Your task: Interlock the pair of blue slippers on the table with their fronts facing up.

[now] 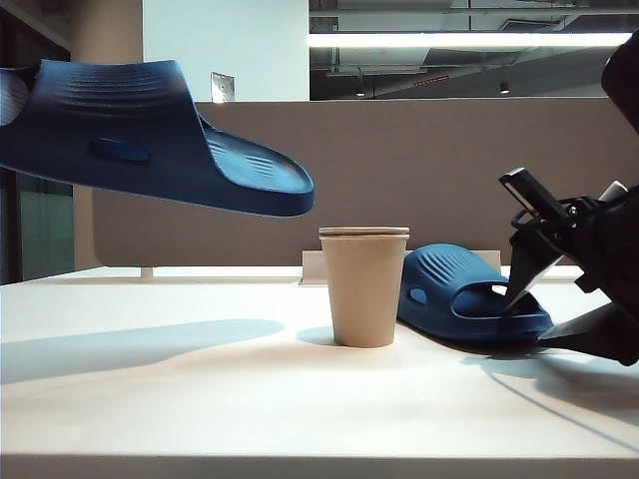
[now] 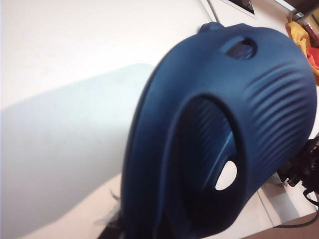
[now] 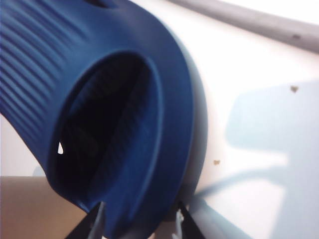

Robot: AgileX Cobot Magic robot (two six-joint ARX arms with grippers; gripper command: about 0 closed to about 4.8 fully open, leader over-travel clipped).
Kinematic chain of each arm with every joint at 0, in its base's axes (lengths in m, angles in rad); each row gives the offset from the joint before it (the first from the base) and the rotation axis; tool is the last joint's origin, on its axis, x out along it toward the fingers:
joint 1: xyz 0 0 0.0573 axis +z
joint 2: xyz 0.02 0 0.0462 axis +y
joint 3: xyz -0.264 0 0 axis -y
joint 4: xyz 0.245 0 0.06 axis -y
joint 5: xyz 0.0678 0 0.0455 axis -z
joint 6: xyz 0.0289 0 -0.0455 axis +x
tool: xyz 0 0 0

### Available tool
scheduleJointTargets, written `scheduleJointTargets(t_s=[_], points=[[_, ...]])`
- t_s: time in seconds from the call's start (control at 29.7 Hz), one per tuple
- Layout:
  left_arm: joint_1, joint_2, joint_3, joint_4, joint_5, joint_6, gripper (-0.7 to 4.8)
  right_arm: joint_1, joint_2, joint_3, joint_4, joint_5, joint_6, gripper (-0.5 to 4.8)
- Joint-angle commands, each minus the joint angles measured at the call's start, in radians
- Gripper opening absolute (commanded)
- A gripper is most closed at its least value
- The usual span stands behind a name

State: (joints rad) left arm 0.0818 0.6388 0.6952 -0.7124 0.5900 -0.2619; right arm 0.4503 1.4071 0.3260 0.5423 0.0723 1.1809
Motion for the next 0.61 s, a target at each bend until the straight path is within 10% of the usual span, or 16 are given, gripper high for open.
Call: scheduleJointTargets(t_s=[0.03, 0.61], points=[[-0.002, -0.003, 0.009, 0.019, 0.009, 0.006, -0.06, -0.001, -0.002, 0.005, 0.028, 0.017, 0.009, 1.81], [-0.008, -0.004, 0.009, 0.021, 0.016, 0.013, -0.06, -0.001, 0.116, 0.032, 0.080, 0.012, 0.080, 1.81]])
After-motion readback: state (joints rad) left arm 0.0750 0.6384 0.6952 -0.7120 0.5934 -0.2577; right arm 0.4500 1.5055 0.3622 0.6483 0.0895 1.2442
